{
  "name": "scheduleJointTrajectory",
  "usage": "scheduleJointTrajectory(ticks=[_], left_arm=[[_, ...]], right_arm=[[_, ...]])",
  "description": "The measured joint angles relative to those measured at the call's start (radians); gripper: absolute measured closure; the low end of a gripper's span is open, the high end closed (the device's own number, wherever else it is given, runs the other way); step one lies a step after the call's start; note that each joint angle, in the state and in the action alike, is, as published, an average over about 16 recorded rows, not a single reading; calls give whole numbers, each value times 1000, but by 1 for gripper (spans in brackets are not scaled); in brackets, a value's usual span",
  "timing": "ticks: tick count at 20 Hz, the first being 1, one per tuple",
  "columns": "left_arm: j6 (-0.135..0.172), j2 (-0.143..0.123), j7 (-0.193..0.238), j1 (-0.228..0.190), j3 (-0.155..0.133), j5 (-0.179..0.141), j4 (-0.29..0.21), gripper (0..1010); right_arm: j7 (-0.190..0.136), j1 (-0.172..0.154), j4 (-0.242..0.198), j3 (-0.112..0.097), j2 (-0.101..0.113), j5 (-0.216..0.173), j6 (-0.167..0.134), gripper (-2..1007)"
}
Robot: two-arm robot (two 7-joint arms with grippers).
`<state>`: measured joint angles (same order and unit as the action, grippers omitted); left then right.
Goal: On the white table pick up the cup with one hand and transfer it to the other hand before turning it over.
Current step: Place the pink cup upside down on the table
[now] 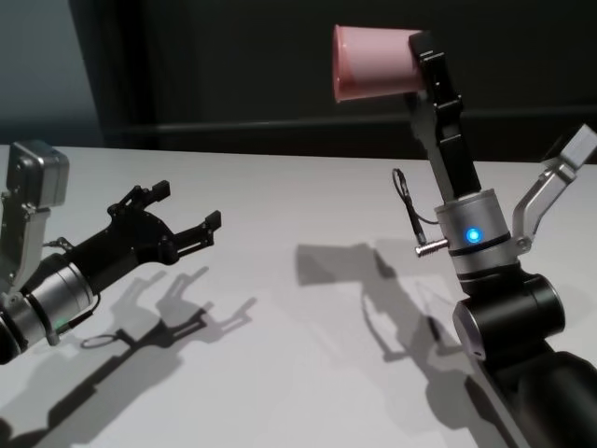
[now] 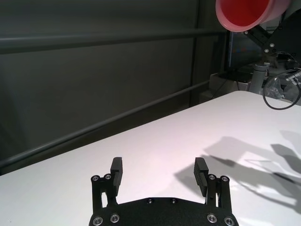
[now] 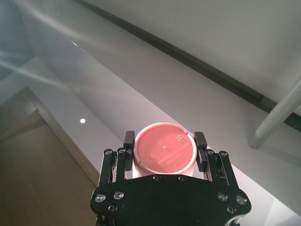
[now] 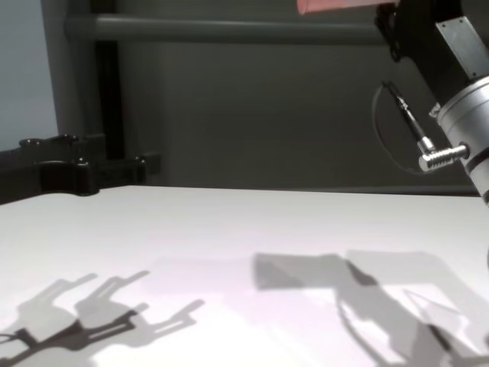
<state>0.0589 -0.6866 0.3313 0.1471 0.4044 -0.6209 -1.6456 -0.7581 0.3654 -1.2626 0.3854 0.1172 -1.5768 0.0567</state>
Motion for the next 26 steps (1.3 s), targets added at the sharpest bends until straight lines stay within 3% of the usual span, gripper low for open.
scheduleJointTrajectory(ticks=[11, 26], left_arm=[[0, -1, 0, 1, 1, 0, 0, 9], [0, -1, 0, 2, 2, 0, 0, 9]], right_arm=[[102, -30, -74, 27, 58, 91, 68, 275], [256, -66, -143, 49, 118, 250, 92, 275]])
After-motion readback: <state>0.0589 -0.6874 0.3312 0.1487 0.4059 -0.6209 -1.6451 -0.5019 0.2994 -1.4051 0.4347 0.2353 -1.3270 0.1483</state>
